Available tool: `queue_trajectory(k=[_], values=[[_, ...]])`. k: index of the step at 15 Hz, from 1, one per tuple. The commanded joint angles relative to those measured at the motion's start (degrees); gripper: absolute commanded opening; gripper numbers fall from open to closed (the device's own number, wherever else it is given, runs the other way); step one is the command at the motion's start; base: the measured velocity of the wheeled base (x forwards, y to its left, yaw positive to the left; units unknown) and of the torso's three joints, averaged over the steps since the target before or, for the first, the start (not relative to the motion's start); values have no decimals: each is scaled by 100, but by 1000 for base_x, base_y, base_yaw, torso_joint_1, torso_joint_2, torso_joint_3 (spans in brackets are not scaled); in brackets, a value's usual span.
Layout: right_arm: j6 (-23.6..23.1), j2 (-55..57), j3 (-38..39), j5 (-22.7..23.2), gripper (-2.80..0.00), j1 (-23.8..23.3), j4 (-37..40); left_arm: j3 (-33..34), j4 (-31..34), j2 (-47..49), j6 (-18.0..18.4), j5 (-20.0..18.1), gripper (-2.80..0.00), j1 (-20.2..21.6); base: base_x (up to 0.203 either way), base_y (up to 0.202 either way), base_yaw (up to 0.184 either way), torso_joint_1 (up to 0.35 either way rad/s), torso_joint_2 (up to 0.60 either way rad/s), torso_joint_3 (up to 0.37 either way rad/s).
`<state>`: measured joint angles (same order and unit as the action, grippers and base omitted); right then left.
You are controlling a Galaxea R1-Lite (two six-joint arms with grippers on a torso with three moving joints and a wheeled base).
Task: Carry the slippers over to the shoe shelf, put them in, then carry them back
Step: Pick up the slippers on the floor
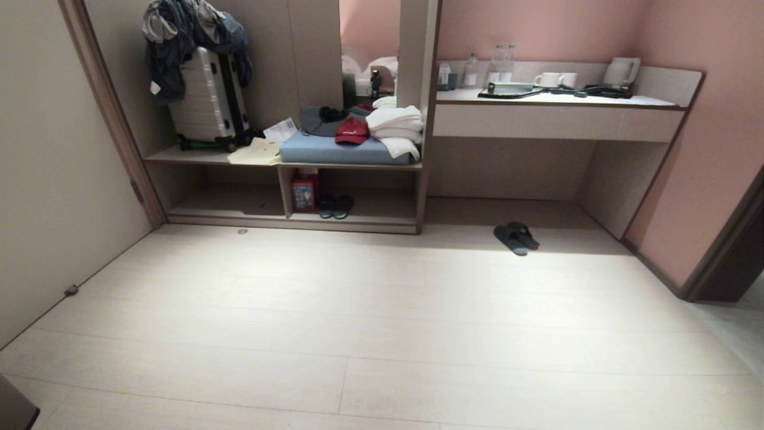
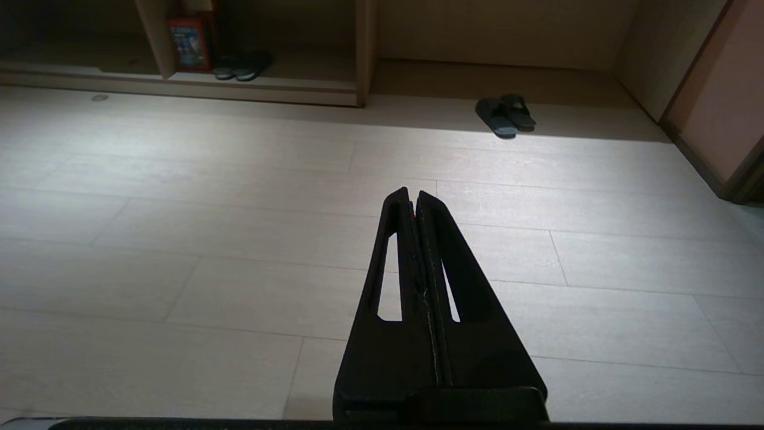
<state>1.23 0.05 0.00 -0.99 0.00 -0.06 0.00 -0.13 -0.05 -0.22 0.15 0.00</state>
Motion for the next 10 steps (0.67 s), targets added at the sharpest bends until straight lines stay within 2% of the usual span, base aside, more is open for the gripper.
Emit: queue_trajectory(k=[1,9,10], values=[[0,4,0,-7,-280,0,-2,0,-4,5,-4,3,-280,0,0,0,0,0,0,0],[0,4,0,2,-280,0,-2,0,-4,5,-4,3,-280,0,0,0,0,0,0,0],[0,4,0,-7,-280,0,-2,0,-4,5,-4,3,-280,9,124,0,-1,-3,-1,7]])
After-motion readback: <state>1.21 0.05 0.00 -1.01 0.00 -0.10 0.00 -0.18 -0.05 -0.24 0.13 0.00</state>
